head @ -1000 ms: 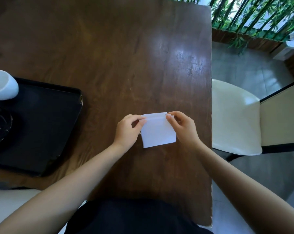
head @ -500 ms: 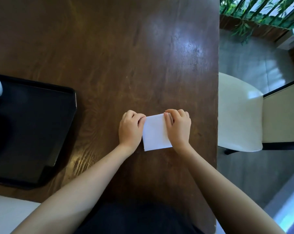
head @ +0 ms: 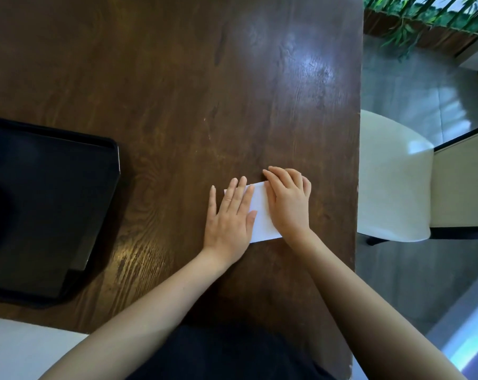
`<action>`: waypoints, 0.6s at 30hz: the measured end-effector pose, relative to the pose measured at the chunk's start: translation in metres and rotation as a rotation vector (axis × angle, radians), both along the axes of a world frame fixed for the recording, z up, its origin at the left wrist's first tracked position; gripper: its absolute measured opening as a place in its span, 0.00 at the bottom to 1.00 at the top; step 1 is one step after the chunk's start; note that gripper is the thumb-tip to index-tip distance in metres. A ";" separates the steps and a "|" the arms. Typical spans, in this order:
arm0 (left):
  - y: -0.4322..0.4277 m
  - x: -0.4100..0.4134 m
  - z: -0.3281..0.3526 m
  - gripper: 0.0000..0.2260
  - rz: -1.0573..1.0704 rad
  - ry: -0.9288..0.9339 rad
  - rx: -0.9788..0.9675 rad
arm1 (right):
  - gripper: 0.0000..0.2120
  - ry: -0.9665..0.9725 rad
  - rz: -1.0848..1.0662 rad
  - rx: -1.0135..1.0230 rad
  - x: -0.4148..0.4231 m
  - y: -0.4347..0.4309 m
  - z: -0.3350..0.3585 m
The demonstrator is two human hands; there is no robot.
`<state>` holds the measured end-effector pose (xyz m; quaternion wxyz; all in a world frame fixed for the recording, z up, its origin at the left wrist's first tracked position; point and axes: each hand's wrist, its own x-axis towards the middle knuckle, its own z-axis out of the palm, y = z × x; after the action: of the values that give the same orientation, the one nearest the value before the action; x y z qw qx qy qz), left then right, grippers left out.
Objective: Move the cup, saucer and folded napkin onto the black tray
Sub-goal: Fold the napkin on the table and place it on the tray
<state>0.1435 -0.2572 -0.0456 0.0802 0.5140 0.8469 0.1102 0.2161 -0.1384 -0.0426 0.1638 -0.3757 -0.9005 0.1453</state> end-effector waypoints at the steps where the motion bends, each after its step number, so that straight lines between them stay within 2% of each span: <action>1: -0.001 0.000 -0.003 0.25 0.007 0.001 -0.037 | 0.14 -0.027 0.036 0.021 0.002 0.003 -0.001; 7: 0.002 -0.003 -0.011 0.27 0.004 0.029 -0.128 | 0.24 -0.250 0.180 -0.006 0.006 0.020 -0.005; 11: 0.004 -0.004 -0.014 0.28 0.006 0.035 -0.156 | 0.23 -0.359 0.237 -0.019 0.010 0.031 -0.007; 13: 0.004 -0.003 -0.014 0.28 0.007 0.028 -0.150 | 0.23 -0.352 0.163 -0.053 0.013 0.035 -0.004; 15: 0.004 -0.002 -0.013 0.27 0.015 0.018 -0.133 | 0.24 -0.257 0.105 -0.066 0.019 0.033 0.003; 18: 0.003 0.000 -0.014 0.25 0.012 0.022 -0.110 | 0.25 -0.188 0.326 -0.062 0.026 0.010 0.009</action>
<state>0.1436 -0.2539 -0.0598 0.0984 0.5049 0.8556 0.0581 0.2420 -0.1289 -0.0335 0.0415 -0.2419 -0.9558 0.1617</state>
